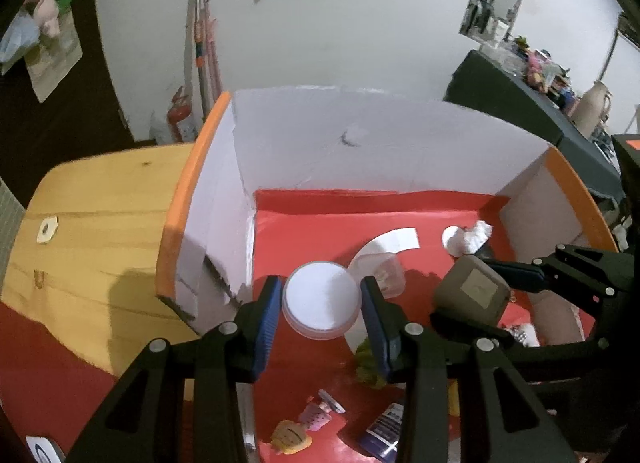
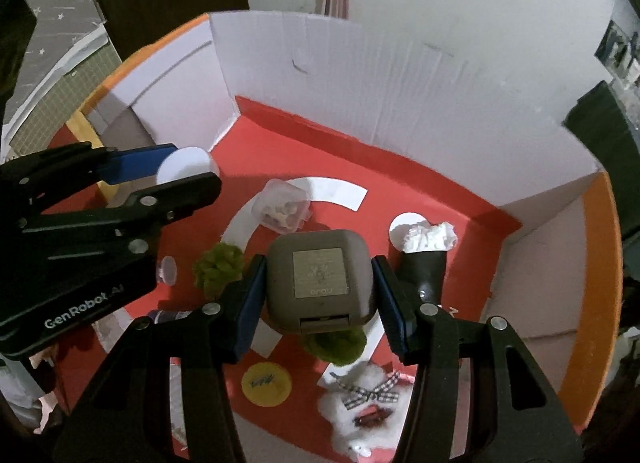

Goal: Organize objects
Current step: 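Carry the white lid and grey case up and into the box, then lower the white lid and grey case onto the box floor and open both tools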

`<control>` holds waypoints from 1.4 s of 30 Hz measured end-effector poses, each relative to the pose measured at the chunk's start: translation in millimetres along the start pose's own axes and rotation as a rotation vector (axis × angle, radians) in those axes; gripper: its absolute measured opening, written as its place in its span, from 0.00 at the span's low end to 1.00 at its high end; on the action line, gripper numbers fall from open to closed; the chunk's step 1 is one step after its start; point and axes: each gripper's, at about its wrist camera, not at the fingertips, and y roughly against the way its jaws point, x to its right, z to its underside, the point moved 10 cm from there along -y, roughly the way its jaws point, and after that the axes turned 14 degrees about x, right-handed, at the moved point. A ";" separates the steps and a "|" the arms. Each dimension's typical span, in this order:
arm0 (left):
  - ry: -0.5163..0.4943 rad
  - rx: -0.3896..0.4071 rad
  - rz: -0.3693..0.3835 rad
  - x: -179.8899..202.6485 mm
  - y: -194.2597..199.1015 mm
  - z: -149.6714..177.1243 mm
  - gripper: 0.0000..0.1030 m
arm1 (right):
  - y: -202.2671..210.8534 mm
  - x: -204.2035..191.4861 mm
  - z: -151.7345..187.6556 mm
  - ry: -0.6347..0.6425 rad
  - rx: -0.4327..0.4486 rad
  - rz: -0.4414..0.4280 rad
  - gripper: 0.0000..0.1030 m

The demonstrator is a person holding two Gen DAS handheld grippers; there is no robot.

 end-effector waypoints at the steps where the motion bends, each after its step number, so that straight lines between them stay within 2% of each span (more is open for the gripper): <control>1: 0.008 -0.007 -0.006 -2.2 -1.9 1.8 0.41 | -3.2 1.2 1.0 0.004 -0.010 -0.001 0.49; 13: -0.024 -0.059 -0.058 -6.2 -12.3 9.9 0.41 | -23.1 12.0 2.7 -0.010 -0.063 -0.018 0.49; 17: 0.025 -0.111 -0.038 -10.1 -18.6 18.1 0.41 | -25.4 13.9 4.1 -0.013 -0.073 -0.023 0.49; 21: 0.030 -0.113 -0.037 -12.7 -19.3 21.0 0.41 | -26.2 14.8 6.0 -0.010 -0.075 -0.025 0.49; 28: -0.025 -0.110 -0.077 -10.9 -22.2 22.7 0.41 | -28.1 18.5 11.7 0.001 -0.086 -0.016 0.49; 36: -0.080 -0.142 -0.098 -7.8 -24.3 27.7 0.41 | -27.6 21.1 15.1 0.027 -0.095 -0.003 0.49; 42: -0.081 -0.161 -0.094 -8.5 -24.7 31.3 0.41 | -25.1 24.8 17.4 0.023 -0.091 -0.004 0.49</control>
